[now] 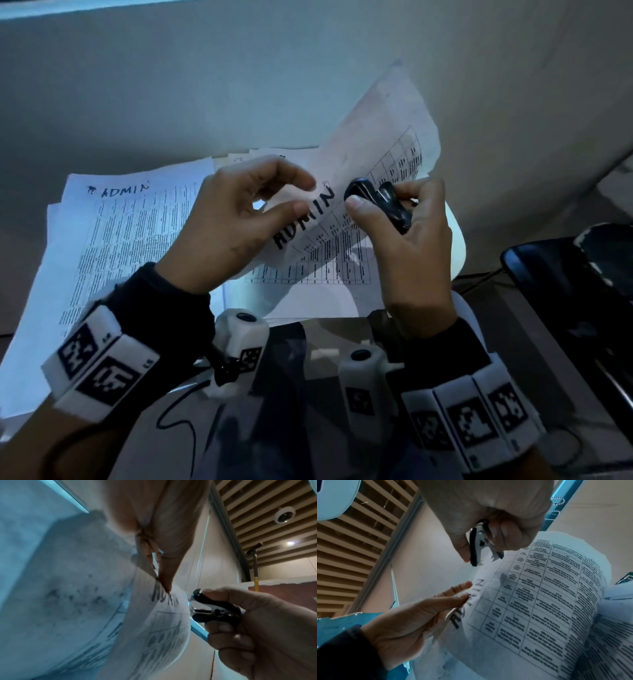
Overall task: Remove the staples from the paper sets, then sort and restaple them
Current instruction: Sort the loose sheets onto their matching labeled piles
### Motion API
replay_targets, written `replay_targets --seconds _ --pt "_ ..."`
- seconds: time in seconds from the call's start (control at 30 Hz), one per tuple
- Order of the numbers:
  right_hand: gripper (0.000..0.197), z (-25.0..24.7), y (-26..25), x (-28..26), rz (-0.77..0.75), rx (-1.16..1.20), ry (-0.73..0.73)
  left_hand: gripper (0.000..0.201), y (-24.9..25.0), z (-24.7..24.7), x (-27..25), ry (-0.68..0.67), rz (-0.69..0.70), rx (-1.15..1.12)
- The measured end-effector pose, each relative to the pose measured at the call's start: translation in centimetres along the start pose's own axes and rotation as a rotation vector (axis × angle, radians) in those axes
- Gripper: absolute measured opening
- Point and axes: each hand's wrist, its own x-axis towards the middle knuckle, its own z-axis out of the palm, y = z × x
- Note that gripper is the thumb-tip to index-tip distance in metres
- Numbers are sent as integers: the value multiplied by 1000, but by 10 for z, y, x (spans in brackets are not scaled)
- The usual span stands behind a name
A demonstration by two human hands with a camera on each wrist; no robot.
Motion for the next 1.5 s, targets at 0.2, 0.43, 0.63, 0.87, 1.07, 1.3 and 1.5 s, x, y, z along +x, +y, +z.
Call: replay_targets --seconds 0.2,0.43,0.63,0.87,1.07,1.3,1.5 --pt "32 4 -1 -3 -6 -24 -80 54 -1 0 -3 -188 -33 -254" --pt "32 12 -4 -8 -37 -86 -84 38 -5 8 -2 -160 -8 -292" --pt "37 15 -8 -12 -49 -166 -100 38 -3 14 1 -13 -26 -374" --pt "39 18 -15 -16 -80 -195 -86 33 -1 16 3 -46 -70 -549" --pt "39 19 -16 -18 -80 -180 -89 21 -3 15 1 -54 -75 -569" --pt "37 22 -18 -19 -115 -160 -90 14 -6 16 1 -73 -45 -619" --pt "35 17 -14 -18 -91 -53 -125 11 -6 14 0 -115 -52 -618"
